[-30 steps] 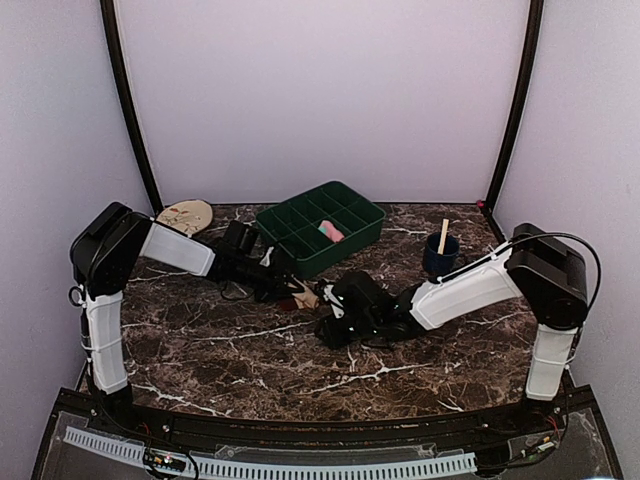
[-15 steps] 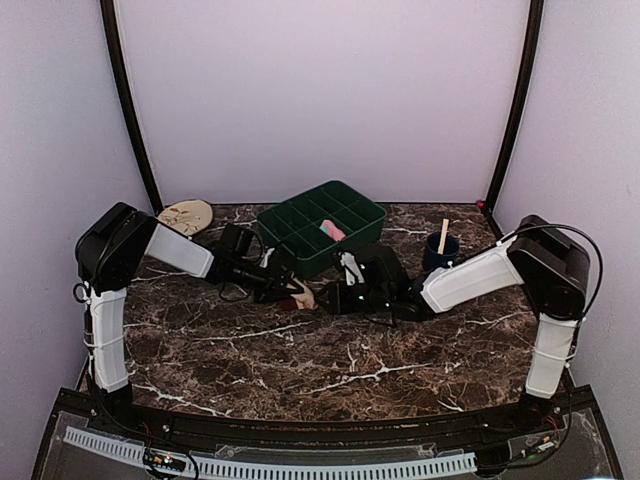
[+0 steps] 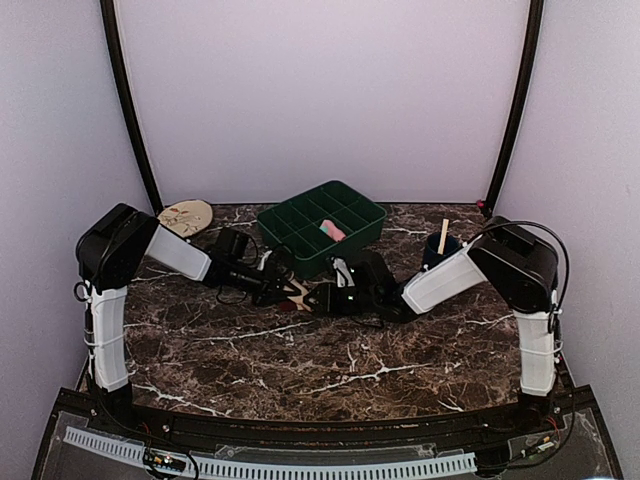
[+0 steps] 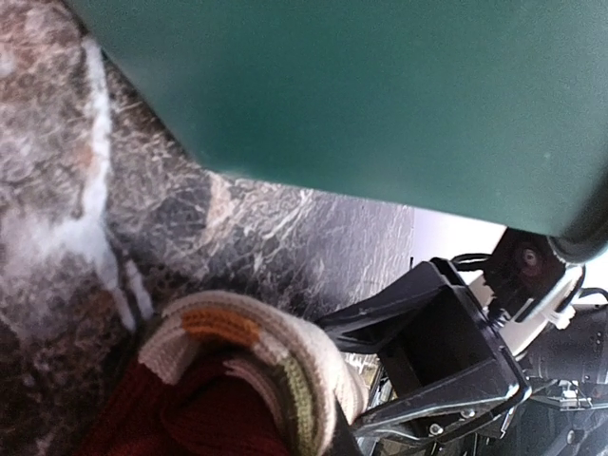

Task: Roll the socks
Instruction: Roll the sock at the center of the board.

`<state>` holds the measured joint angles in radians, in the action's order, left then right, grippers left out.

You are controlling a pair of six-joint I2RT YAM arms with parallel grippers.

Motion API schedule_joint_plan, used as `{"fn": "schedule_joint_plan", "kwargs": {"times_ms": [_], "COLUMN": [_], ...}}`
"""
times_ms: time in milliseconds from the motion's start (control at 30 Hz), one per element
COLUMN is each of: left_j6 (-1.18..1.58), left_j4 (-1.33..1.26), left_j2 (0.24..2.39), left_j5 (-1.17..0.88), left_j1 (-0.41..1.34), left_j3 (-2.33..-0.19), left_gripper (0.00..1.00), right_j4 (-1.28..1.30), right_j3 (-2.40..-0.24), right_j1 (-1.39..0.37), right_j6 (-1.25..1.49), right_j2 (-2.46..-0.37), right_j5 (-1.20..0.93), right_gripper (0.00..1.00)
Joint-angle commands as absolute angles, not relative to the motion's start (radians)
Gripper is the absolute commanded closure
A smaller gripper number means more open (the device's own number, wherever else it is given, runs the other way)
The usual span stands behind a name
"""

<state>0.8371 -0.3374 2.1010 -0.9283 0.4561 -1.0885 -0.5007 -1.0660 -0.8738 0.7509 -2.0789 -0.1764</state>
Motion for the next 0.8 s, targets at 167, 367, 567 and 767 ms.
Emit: {"fn": "schedule_joint_plan", "kwargs": {"times_ms": [167,367,567,767], "left_j6": [0.826,0.844,0.863,0.901], "left_j4": [-0.380,-0.398,-0.380,-0.346], "left_j2": [2.127,2.137,2.135,2.052], "left_j5": [-0.972,-0.985,-0.973,-0.892], "left_j1": [0.436,0.431,0.430,0.415], "left_j3": [-1.069,-1.071,-1.072,-1.036], "left_gripper": [1.00,1.00,0.92,0.62], "right_j4": [-0.608,-0.633,-0.652,-0.609], "right_j3": [-1.097,-1.113,-1.129,-1.128], "right_j1": [-0.865,-0.867,-0.866,-0.865], "right_j6": [0.848,0.890,0.927,0.902], "right_j2": [-2.151,-2.192,-2.212,-2.182], "right_j5": [-0.213,-0.227,-0.239,-0.216], "right_gripper": [0.62,0.71,0.94,1.00]}}
